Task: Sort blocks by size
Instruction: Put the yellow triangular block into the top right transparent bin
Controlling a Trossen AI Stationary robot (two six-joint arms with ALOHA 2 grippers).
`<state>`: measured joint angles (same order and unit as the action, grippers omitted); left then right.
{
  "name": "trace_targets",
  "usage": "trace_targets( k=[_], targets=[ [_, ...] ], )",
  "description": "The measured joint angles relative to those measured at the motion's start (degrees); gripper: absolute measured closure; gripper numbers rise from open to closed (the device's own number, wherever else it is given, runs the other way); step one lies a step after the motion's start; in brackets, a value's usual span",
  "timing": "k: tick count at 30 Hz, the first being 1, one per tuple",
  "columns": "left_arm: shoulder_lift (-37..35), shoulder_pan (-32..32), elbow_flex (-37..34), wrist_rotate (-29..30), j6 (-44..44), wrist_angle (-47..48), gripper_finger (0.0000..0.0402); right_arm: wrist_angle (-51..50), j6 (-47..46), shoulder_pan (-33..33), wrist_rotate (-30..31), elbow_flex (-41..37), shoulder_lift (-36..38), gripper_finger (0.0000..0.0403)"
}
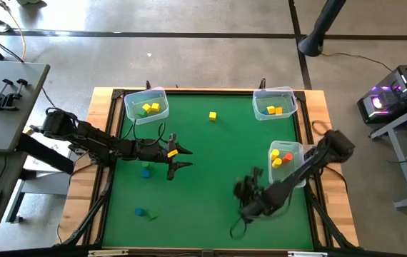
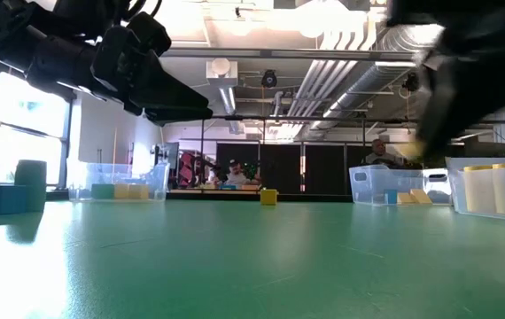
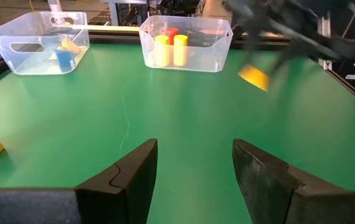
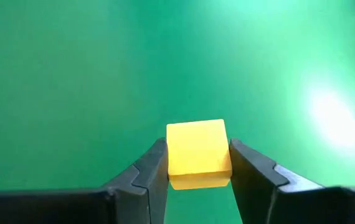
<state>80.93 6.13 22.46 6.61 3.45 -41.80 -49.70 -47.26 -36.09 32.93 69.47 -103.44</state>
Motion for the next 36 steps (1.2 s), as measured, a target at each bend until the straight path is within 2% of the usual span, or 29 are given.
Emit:
trace_targets(
  k=[4, 6, 9, 12, 16, 20, 24, 28, 36],
  targets=[
    [0.0, 0.6, 0.0, 0.0, 0.4, 0.0, 0.0206, -7.9, 7.0, 7.5, 10.6, -1.1, 8.5, 0.0266],
    [0.0, 0.9, 0.0, 0.0, 0.4, 0.0, 0.0206, -6.7, 12.3, 12.8, 11.8, -4.5, 15.2, 0.0265],
    [0.0, 1.4, 0.0, 0.0, 0.4, 0.0, 0.0206, -0.9, 18.9, 24.0, 8.3, -11.4, 25.4, 0.0264],
    [0.0, 1.6, 0.0, 0.1, 0.4, 0.0, 0.0206, 5.2, 21.4, 38.6, 2.9, -18.0, 33.7, 0.0263],
    [0.0, 1.6, 0.0, 0.6, 0.4, 0.0, 0.0206, 13.6, 18.7, 58.6, -0.2, -24.3, 37.9, 0.0263],
    [0.0, 1.6, 0.0, 2.7, 0.4, 0.0, 0.0206, 21.2, 23.4, 75.8, -9.4, -26.3, 36.0, 0.0262],
    [0.0, 1.5, 0.0, 4.3, 0.4, -0.4, 0.0206, 25.7, 28.0, 86.1, -17.8, -24.3, 29.9, 0.0262],
    [0.0, 1.5, 0.0, 5.7, 1.0, -0.4, 0.0206, 23.2, 31.0, 90.3, -20.1, -19.6, 22.0, 0.0262],
    [0.0, 2.5, 0.0, 6.3, 4.0, 0.0, 0.0206, 14.0, 35.5, 90.6, -20.4, -12.9, 9.9, 0.0258]
  ],
)
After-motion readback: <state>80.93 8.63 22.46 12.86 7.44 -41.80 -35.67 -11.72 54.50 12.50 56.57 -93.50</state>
